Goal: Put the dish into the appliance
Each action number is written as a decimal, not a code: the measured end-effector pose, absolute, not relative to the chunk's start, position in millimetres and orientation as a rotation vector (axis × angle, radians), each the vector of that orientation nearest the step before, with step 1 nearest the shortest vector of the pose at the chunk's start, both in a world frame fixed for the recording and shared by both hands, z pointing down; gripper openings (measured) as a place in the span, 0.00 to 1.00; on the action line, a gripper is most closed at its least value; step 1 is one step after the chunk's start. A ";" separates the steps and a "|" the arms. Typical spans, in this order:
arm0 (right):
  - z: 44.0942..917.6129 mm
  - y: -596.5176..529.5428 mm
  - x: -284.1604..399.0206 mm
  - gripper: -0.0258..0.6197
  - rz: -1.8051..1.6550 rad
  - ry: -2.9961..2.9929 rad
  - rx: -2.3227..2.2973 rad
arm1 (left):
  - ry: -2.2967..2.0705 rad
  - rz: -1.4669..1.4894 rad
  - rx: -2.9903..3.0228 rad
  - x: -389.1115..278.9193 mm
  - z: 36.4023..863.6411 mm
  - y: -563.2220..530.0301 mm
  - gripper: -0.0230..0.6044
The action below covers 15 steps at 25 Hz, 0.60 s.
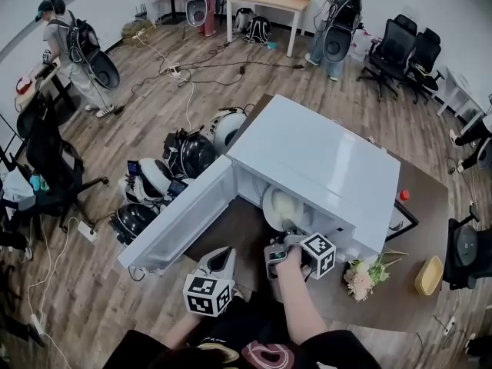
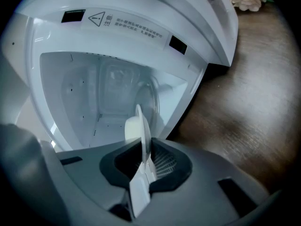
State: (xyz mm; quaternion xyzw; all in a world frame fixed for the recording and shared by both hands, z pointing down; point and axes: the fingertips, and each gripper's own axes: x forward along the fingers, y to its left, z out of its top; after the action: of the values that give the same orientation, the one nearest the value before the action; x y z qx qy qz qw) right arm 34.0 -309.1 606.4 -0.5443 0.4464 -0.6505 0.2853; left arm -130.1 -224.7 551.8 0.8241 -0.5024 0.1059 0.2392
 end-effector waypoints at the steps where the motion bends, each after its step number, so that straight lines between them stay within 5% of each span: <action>1: 606.9 -310.3 34.3 0.12 -1.739 1.191 -1.457 | -1.377 0.290 2.253 -130.6 551.9 -224.9 0.05; 15: 613.0 -332.0 35.9 0.11 -1.729 1.210 -1.484 | -1.398 0.317 2.217 -138.0 560.5 -227.8 0.05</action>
State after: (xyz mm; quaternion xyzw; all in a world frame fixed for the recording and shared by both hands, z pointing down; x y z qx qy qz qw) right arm 35.9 -332.0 613.0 -0.5527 0.4507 -0.6439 0.2771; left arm -138.0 -227.8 560.5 0.8135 -0.5129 0.1163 0.2482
